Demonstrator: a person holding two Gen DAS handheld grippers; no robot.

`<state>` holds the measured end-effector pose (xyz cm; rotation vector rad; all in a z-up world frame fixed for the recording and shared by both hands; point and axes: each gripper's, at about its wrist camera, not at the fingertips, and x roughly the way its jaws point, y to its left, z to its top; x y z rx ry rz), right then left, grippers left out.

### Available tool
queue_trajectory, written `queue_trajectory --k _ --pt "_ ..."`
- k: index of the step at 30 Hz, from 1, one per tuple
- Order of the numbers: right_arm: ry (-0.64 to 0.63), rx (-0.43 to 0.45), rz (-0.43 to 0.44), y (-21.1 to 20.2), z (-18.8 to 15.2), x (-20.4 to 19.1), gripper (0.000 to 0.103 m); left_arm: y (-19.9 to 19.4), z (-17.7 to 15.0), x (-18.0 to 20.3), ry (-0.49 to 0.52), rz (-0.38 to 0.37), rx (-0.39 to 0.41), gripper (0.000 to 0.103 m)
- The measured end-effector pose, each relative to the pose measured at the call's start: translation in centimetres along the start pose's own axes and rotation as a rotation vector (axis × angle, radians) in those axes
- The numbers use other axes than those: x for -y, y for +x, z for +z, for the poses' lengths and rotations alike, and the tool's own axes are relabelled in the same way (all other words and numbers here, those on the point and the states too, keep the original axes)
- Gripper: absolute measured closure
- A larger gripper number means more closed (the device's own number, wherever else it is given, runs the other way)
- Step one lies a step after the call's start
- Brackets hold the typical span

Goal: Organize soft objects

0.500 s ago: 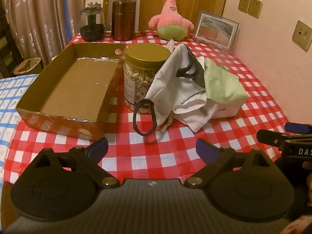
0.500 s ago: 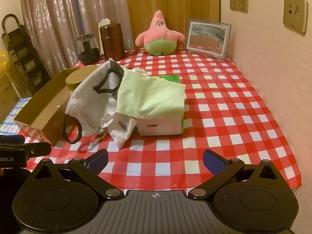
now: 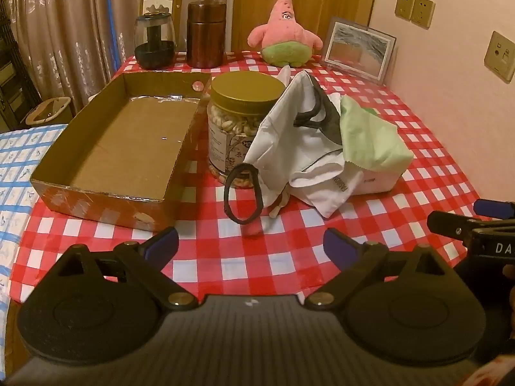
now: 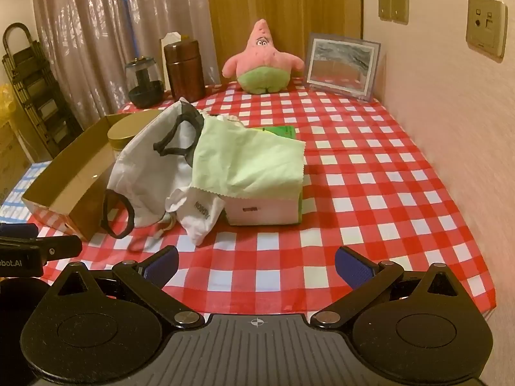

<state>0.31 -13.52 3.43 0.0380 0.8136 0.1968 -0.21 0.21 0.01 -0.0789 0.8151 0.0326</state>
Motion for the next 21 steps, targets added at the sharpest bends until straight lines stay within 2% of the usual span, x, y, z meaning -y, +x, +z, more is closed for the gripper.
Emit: queue_trajectory --k 21 --pt "-0.002 0.006 -0.004 -0.09 0.06 0.00 0.000 0.03 0.09 0.01 0.002 -0.002 -0.001 0.007"
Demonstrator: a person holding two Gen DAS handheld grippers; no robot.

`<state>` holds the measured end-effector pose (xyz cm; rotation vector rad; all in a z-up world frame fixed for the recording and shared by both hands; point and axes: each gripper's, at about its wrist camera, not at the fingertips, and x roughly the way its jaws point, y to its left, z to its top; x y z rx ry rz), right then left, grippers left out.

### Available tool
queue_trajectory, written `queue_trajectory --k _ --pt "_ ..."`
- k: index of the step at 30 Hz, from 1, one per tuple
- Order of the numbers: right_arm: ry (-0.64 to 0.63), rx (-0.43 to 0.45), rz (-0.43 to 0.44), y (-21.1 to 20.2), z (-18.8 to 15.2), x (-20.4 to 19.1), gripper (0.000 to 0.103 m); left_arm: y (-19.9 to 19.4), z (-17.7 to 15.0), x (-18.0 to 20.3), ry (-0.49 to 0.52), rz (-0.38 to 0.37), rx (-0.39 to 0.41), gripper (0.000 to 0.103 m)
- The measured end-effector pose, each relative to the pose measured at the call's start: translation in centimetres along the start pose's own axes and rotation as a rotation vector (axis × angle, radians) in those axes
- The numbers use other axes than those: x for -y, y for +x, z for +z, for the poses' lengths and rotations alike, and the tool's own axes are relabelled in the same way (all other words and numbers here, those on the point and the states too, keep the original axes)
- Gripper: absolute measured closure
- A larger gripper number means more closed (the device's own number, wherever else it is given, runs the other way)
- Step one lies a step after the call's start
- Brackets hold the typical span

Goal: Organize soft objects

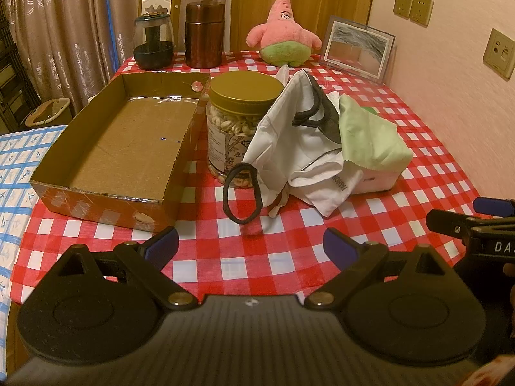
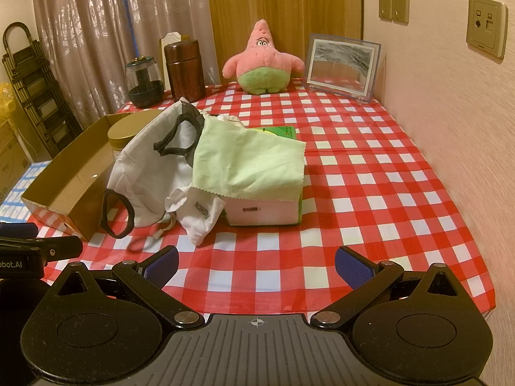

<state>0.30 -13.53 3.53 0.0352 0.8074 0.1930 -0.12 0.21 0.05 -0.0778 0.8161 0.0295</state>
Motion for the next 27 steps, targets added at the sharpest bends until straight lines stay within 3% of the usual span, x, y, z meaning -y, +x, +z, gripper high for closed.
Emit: queue_trajectory --k 27 --pt "-0.001 -0.003 0.000 0.11 -0.23 -0.14 0.000 0.09 -0.04 0.02 0.000 0.001 -0.001 0.007"
